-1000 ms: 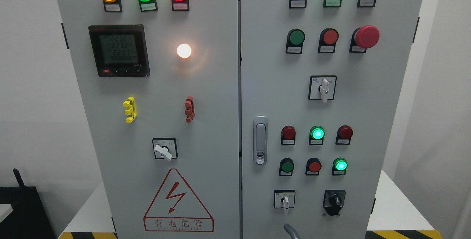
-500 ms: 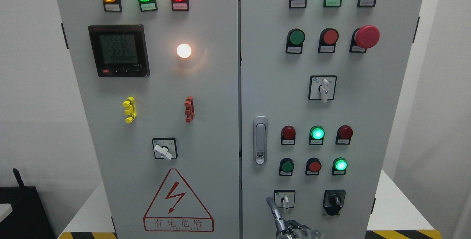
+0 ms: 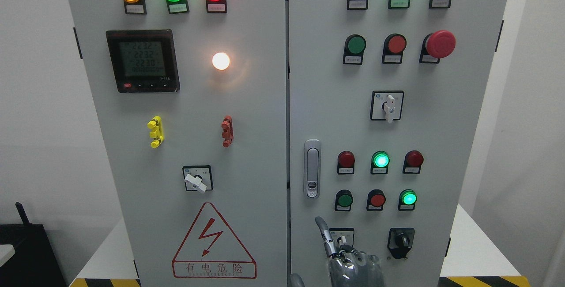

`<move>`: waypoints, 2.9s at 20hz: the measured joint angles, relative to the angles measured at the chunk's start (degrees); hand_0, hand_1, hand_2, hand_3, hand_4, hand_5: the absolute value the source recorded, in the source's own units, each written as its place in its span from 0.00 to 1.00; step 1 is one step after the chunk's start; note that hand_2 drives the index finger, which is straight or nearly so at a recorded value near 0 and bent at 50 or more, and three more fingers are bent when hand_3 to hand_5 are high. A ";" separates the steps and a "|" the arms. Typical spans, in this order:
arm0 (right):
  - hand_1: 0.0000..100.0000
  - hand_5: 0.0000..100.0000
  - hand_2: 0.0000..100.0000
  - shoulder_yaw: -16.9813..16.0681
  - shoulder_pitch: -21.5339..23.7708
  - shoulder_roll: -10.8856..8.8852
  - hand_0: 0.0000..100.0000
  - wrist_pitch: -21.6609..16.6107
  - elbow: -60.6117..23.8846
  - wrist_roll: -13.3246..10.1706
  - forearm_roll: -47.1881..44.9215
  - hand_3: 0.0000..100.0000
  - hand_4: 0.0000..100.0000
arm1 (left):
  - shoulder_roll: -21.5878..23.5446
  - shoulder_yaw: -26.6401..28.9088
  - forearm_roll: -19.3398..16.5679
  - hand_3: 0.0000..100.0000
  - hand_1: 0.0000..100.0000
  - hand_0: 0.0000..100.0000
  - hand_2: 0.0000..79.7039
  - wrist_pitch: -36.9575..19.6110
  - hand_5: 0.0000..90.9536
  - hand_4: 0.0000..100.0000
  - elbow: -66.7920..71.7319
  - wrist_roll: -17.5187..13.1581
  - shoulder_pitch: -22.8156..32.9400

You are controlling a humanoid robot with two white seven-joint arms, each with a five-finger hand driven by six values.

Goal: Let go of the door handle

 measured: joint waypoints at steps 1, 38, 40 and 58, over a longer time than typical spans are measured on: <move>0.31 1.00 0.00 0.04 -0.47 0.09 0.21 0.01 0.24 0.11 0.08 0.93 0.89 | 0.00 0.00 0.00 0.00 0.39 0.12 0.00 0.00 0.00 0.00 0.00 0.00 0.00; 0.31 1.00 0.00 -0.98 -8.71 0.92 0.26 3.00 8.40 1.49 0.30 0.92 0.89 | 0.00 0.00 0.00 0.00 0.39 0.12 0.00 0.00 0.00 0.00 0.00 0.00 0.00; 0.31 1.00 0.00 -0.99 -8.71 0.93 0.26 3.09 8.56 1.37 0.29 0.93 0.88 | 0.00 0.00 0.00 0.00 0.39 0.12 0.00 0.00 0.00 0.00 0.00 0.00 0.00; 0.31 1.00 0.00 -0.88 -7.74 1.01 0.27 3.71 9.11 1.07 0.15 0.94 0.89 | 0.00 0.00 0.00 0.00 0.39 0.12 0.00 0.00 0.00 0.00 -0.01 0.00 0.00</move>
